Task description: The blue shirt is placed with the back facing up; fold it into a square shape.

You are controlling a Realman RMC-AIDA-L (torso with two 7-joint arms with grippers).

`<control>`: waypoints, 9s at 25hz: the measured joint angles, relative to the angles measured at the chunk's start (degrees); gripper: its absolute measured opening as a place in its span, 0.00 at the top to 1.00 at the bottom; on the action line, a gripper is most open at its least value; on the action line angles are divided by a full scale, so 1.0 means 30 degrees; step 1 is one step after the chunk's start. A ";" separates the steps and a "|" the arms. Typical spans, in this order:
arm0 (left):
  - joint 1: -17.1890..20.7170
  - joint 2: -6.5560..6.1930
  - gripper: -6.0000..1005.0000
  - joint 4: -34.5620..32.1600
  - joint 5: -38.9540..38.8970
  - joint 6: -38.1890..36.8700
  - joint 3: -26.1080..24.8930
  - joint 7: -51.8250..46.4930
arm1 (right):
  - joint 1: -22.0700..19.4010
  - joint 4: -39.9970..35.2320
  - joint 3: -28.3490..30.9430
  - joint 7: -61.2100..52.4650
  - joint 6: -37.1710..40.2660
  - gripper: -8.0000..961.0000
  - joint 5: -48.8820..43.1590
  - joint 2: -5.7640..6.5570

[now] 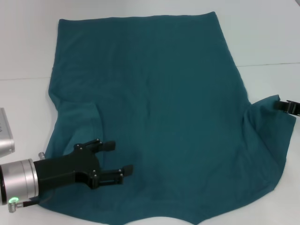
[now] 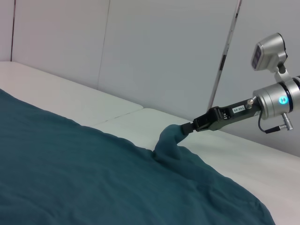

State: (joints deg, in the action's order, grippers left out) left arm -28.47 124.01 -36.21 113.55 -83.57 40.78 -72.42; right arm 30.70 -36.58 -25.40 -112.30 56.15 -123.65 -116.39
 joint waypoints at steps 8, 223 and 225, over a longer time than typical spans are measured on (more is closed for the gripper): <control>0.0067 0.0001 0.10 0.0009 0.0001 -0.0001 0.0027 0.0000 | -0.0044 -0.0135 0.0056 0.1437 -0.2246 0.99 0.0053 -0.0392; -0.0290 -0.0030 0.10 0.0148 -0.0030 0.0290 0.0062 -0.0479 | 0.1611 -0.0360 -0.4481 -0.4970 0.7852 0.99 0.1418 0.0072; -0.0272 -0.0030 0.10 0.0151 -0.0031 0.0290 0.0059 -0.0478 | 0.1617 -0.0238 -0.4718 -0.4924 0.7829 0.99 0.1412 0.0015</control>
State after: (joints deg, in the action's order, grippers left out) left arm -29.29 123.92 -35.76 113.46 -82.71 40.96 -73.85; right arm 35.55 -37.29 -39.56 -127.08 79.64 -119.42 -116.35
